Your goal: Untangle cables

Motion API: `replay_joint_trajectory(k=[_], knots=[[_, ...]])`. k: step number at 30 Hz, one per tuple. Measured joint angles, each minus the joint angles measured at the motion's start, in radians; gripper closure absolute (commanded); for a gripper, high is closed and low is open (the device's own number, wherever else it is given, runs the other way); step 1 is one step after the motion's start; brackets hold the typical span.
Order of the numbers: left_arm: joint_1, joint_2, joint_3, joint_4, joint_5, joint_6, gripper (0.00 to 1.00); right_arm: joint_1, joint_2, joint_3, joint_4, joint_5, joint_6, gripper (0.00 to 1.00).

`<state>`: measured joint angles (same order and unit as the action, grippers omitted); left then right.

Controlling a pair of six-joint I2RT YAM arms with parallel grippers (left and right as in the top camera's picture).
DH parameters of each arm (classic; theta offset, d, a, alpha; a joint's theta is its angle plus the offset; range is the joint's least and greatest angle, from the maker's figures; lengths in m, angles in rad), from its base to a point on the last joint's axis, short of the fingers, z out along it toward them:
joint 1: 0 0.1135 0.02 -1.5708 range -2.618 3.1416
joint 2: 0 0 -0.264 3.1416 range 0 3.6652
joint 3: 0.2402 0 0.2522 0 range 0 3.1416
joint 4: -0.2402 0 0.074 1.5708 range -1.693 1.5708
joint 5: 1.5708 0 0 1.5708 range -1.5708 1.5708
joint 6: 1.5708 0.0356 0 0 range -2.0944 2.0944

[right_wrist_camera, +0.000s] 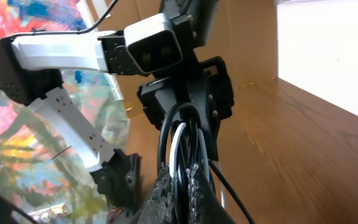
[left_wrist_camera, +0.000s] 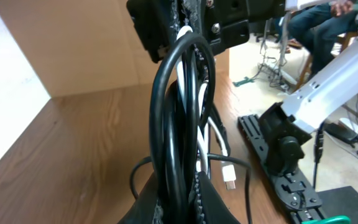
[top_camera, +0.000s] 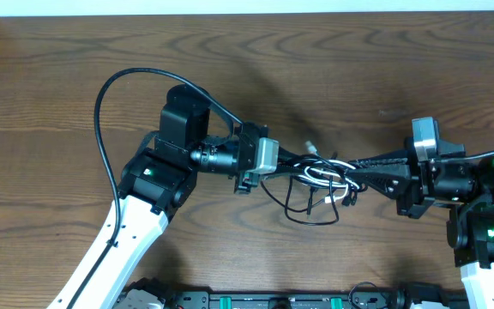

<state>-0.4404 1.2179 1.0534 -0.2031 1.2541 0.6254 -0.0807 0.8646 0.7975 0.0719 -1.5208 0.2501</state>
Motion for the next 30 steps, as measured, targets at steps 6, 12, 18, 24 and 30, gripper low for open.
replay_joint_trajectory(k=[6,12,18,24,30], knots=[[-0.018,0.0,0.0,0.012,-0.237,-0.076,0.93,0.001,0.009,0.0,-0.008,0.145,0.043,0.99],[-0.019,0.0,0.0,0.005,-0.493,-0.166,0.92,0.0,0.011,0.0,-0.029,0.22,0.069,0.99],[-0.021,0.0,0.0,0.008,-0.631,-0.222,0.92,-0.006,0.011,0.0,-0.091,0.267,0.08,0.99],[-0.026,-0.002,0.0,0.01,-0.848,-0.364,0.92,-0.027,0.011,0.0,-0.236,0.435,0.087,0.99],[-0.029,-0.002,0.0,0.012,-0.911,-0.432,0.92,-0.027,0.011,0.0,-0.395,0.642,0.109,0.98]])
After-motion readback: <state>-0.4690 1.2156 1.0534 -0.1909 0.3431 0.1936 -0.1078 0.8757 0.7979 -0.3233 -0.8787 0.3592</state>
